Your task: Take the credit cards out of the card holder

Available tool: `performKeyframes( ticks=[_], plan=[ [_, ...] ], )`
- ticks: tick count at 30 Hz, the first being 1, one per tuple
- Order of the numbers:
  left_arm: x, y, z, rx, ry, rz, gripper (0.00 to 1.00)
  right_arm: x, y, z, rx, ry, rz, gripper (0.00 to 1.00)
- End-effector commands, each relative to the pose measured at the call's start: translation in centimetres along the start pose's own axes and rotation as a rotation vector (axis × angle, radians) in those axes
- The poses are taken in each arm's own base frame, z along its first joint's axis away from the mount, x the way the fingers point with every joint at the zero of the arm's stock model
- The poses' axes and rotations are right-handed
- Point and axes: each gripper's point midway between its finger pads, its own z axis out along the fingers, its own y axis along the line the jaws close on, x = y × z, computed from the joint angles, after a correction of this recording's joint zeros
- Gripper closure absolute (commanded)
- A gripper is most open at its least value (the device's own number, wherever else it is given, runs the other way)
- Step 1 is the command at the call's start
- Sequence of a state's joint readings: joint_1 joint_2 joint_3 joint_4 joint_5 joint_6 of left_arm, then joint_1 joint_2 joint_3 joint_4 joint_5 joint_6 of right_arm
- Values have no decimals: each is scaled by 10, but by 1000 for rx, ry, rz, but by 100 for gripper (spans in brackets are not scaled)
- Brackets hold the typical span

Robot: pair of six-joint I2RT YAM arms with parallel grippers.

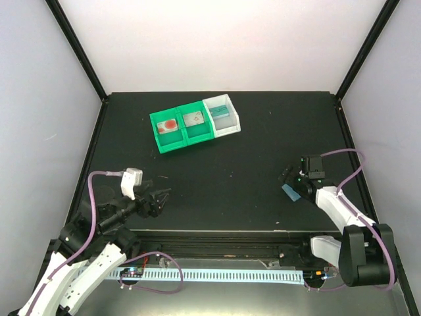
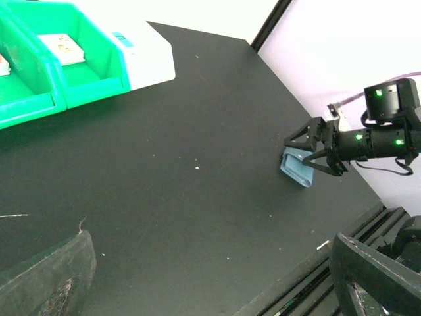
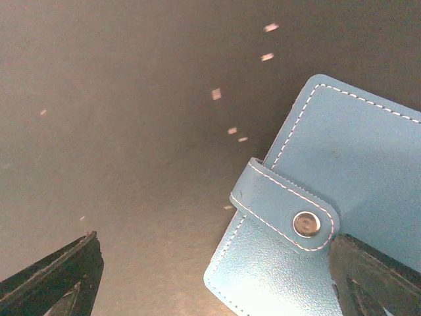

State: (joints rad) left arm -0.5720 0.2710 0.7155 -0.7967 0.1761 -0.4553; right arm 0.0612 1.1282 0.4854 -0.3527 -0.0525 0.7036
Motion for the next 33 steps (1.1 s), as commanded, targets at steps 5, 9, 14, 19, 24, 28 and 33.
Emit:
performKeyframes(
  ticks=[5, 9, 14, 19, 24, 28, 33],
  plan=[
    [-4, -7, -1, 33, -18, 21, 1, 39, 68, 3, -196, 144, -151, 6],
    [-4, -10, -2, 54, -26, 28, 1, 68, 98, 7, -200, 205, -270, 6],
    [-3, -11, 0, 60, -12, 20, 1, 112, 136, 5, -266, 274, -414, 7],
    [5, -13, 9, 71, 53, 9, 1, 153, 166, 1, -385, 356, -587, 10],
    [20, -6, 24, 32, 171, -39, 1, 197, 193, -21, -515, 409, -757, 12],
    [30, -7, 33, 41, 248, -79, 1, 212, 202, -33, -573, 437, -782, 15],
    [40, -18, 45, 127, 275, -158, 2, 197, 198, -51, -605, 352, -771, 17]
  ],
)
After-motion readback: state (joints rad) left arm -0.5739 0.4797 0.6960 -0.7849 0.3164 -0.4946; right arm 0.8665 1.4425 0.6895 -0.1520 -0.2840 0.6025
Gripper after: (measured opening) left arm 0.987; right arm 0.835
